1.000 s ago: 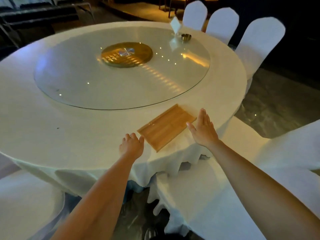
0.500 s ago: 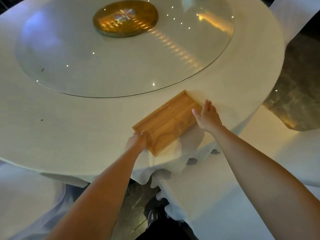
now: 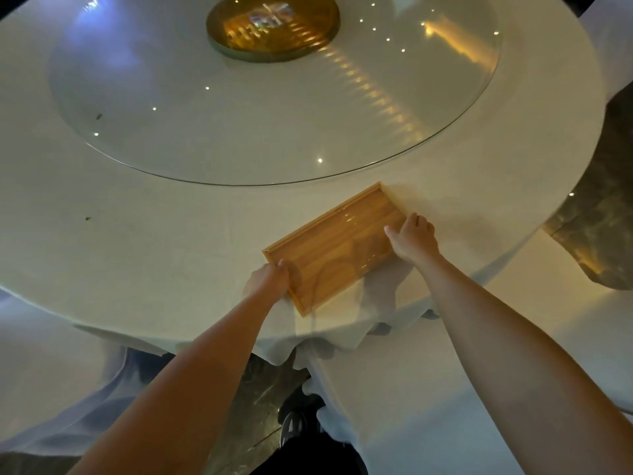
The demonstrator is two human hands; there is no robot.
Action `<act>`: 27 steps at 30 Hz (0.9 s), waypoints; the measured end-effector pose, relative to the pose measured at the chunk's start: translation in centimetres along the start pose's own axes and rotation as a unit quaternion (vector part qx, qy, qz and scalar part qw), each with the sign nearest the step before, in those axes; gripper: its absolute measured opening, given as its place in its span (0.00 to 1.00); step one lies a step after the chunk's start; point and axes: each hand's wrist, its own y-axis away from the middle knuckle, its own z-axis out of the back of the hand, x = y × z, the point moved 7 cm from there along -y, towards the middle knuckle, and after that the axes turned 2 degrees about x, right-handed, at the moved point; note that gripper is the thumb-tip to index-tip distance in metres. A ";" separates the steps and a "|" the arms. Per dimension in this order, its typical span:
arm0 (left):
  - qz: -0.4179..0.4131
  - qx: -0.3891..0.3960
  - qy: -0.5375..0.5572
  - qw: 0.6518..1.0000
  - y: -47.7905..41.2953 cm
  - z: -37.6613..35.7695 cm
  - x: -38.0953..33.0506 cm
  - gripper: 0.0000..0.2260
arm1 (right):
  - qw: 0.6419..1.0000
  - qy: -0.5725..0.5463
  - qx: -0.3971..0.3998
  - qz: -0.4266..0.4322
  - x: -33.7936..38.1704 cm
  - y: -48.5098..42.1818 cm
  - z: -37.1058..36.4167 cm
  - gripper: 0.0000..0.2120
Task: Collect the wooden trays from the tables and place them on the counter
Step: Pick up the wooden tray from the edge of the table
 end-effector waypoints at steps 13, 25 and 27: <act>-0.001 0.010 0.034 0.999 0.2 0.4 0.4 0.22 | 0.995 -0.033 -0.021 -0.091 -1.5 0.3 -1.0 0.33; -0.062 -0.123 0.003 0.990 1.1 7.2 3.7 0.20 | 0.991 -0.089 0.018 -0.095 0.7 5.0 -4.5 0.29; -0.074 -0.141 0.021 0.987 1.5 8.8 4.4 0.19 | 0.993 -0.093 0.016 -0.069 2.1 5.7 -4.5 0.28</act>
